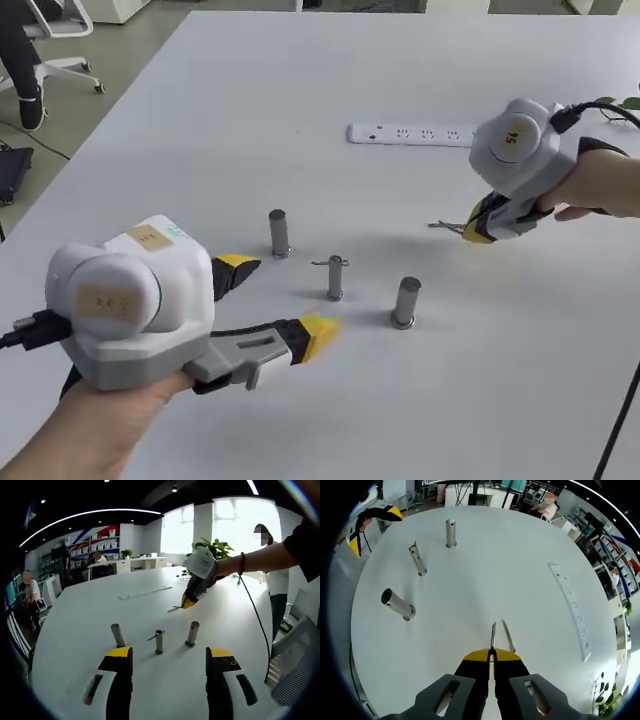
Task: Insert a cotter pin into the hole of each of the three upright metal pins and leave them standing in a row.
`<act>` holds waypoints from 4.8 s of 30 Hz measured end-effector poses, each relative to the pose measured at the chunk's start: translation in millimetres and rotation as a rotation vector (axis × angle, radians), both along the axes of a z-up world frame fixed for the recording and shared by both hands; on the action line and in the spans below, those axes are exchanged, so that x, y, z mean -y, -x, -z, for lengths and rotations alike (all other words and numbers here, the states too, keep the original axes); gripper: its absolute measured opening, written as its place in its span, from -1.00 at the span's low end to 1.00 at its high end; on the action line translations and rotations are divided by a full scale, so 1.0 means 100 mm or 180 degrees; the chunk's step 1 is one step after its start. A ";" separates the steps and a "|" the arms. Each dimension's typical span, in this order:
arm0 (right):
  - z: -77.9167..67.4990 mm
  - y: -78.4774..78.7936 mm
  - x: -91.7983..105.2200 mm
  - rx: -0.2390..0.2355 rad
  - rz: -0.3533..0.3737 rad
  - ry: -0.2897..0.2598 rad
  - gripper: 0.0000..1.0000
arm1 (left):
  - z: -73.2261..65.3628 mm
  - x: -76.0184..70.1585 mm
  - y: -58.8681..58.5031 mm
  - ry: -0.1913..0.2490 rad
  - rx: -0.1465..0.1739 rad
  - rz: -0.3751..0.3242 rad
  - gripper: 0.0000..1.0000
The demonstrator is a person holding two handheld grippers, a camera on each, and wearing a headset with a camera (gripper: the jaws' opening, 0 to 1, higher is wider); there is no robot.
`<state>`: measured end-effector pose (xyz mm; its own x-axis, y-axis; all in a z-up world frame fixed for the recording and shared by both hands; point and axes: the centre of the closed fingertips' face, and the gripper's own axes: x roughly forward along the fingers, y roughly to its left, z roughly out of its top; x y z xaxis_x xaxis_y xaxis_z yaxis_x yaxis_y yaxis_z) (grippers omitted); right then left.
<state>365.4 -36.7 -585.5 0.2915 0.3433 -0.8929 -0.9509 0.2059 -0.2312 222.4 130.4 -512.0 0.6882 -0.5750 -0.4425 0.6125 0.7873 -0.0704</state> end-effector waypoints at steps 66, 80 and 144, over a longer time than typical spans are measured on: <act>-0.90 1.22 -1.07 0.0440 -0.1603 -0.0727 -1.00 | -0.31 0.62 -0.20 0.0873 -0.0723 0.0301 -0.98; -0.94 1.28 -1.06 0.0175 -0.1361 -0.1010 -1.00 | -0.37 0.63 -0.14 0.0567 -0.0368 0.0555 -1.00; -0.95 1.93 -0.84 -0.1584 -0.0864 -0.2129 -1.00 | -0.42 0.84 0.39 0.0759 -0.0057 0.1676 -0.99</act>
